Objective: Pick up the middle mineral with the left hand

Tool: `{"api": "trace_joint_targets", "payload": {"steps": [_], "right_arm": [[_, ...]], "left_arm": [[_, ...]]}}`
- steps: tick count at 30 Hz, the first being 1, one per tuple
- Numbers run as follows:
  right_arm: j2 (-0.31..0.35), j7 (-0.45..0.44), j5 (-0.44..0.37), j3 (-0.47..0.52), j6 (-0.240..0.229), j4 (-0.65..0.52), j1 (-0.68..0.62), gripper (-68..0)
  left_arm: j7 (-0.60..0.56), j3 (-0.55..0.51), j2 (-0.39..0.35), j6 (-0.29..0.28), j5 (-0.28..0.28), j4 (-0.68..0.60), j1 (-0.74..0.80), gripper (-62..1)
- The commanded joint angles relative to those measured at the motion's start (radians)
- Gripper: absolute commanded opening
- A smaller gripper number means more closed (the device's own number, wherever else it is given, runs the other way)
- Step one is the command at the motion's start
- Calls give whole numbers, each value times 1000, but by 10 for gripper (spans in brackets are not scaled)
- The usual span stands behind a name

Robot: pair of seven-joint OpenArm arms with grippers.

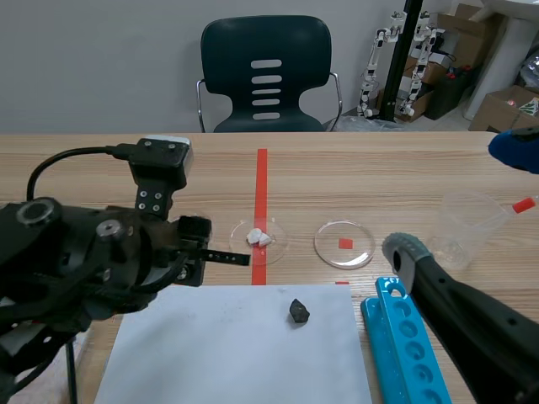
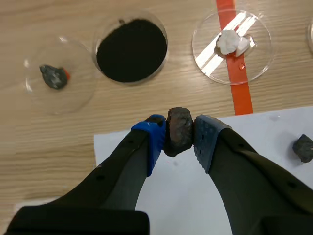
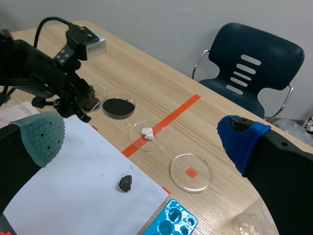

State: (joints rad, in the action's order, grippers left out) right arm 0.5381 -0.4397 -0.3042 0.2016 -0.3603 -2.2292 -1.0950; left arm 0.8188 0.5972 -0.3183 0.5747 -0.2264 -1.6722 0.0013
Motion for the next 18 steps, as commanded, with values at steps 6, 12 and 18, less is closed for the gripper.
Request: {"api": "trace_joint_targets", "payload": {"steps": [6, 12, 18], "right_arm": [[4, -11, -14, 7, 0, -12, -2, 4], [4, -11, -14, 7, 0, -12, -2, 4], [4, -11, -14, 7, 0, -12, -2, 4]], "left_arm": [[-240, 3, -164, -179, -48, -148, 122, -507], [-542, 3, -311, -339, -63, -253, 260, -507], [-743, 3, -398, -473, -54, -275, 338, -507]]}}
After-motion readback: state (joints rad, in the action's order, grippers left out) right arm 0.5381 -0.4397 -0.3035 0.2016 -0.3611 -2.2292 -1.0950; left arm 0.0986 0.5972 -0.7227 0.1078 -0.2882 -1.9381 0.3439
